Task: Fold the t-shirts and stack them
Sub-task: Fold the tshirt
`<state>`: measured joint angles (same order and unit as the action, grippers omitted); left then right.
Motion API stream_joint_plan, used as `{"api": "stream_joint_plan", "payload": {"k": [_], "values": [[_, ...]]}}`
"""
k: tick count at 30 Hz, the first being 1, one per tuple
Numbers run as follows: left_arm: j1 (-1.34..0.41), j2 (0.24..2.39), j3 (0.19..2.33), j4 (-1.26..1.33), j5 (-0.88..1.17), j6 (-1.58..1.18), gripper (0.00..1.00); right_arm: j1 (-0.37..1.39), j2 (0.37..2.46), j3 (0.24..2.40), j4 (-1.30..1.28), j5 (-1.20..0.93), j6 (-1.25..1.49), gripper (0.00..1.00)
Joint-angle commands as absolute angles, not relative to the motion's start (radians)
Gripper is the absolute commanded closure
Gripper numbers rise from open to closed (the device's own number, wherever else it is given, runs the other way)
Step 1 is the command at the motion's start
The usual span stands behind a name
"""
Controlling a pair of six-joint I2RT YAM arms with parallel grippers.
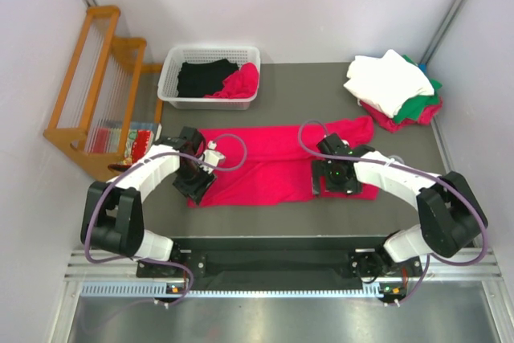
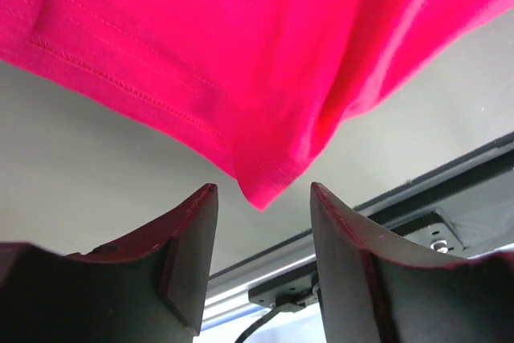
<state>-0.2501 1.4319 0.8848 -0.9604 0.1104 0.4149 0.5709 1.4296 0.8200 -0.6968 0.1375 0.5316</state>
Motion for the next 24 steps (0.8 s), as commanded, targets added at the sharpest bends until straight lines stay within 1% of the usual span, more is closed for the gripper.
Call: {"api": "stream_joint_plan", "payload": {"k": [1, 3, 4, 5, 11, 13, 14, 16, 17, 21, 24], "values": [[-0.249, 1.448, 0.876, -0.908, 0.118, 0.399, 0.48, 0.557, 1.396, 0.873, -0.703, 0.156, 0.523, 0.0], [-0.249, 1.457, 0.877, -0.907, 0.136, 0.399, 0.53, 0.557, 1.393, 0.877, -0.701, 0.156, 0.523, 0.0], [-0.249, 1.462, 0.88, -0.904, 0.141, 0.399, 0.59, 0.557, 1.394, 0.879, -0.703, 0.158, 0.522, 0.0], [-0.249, 1.474, 0.884, -0.9, 0.141, 0.397, 0.61, 0.555, 1.394, 0.879, -0.703, 0.156, 0.523, 0.0], [-0.249, 1.509, 0.894, -0.896, 0.15, 0.399, 0.64, 0.555, 1.394, 0.879, -0.701, 0.153, 0.525, 0.0], [-0.247, 1.511, 0.9, -0.9, 0.159, 0.4, 0.66, 0.555, 1.391, 0.879, -0.704, 0.156, 0.525, 0.0], [-0.247, 1.511, 0.902, -0.905, 0.166, 0.402, 0.79, 0.555, 1.391, 0.88, -0.704, 0.158, 0.523, 0.0], [-0.245, 1.502, 0.908, -0.914, 0.172, 0.405, 0.97, 0.552, 1.393, 0.884, -0.706, 0.158, 0.523, 0.0], [-0.242, 1.494, 0.911, -0.919, 0.176, 0.405, 1.0, 0.552, 1.393, 0.884, -0.704, 0.16, 0.519, 0.0], [-0.207, 1.48, 0.937, -0.942, 0.184, 0.423, 1.0, 0.549, 1.402, 0.884, -0.701, 0.158, 0.514, 0.0], [-0.131, 1.485, 0.963, -0.936, 0.172, 0.448, 1.0, 0.549, 1.405, 0.887, -0.7, 0.158, 0.511, 0.0]]}}
